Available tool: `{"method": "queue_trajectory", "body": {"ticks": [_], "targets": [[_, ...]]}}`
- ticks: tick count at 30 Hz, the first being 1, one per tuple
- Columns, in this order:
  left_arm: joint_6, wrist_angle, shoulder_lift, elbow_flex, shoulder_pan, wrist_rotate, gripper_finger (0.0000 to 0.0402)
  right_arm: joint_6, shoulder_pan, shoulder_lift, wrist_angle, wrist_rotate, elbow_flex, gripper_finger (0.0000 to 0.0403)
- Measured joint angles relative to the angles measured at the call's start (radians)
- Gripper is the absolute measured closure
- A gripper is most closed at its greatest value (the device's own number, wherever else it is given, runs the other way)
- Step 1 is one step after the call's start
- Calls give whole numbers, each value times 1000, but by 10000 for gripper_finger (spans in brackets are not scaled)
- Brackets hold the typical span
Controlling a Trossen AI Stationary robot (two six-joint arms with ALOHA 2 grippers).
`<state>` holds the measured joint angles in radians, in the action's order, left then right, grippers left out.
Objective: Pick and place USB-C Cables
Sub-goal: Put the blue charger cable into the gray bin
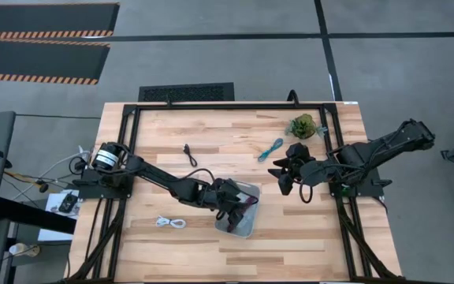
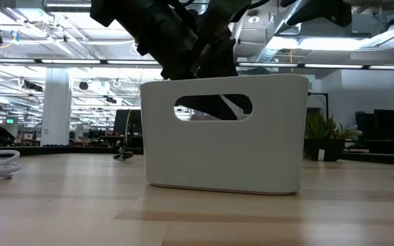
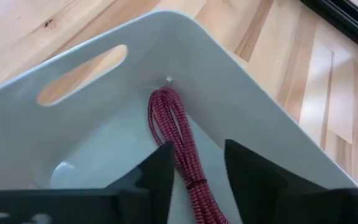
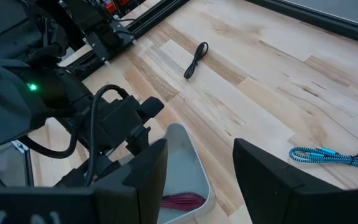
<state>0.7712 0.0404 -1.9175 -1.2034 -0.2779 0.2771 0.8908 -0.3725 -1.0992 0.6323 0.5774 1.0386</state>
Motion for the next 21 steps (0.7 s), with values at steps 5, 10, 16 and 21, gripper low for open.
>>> {"method": "queue_trajectory", "body": {"ticks": [5,10,16,21], "targets": [[-9,-9,0,0,2,-20,205,0,0,0,0,0,0,196],[-39,-10,34,0,15,-82,165,0,0,0,0,0,0,196],[-120,28,125,0,26,-73,157,6,0,0,0,0,0,196],[-190,162,243,0,25,26,157,20,0,0,1,-1,0,196]]}}
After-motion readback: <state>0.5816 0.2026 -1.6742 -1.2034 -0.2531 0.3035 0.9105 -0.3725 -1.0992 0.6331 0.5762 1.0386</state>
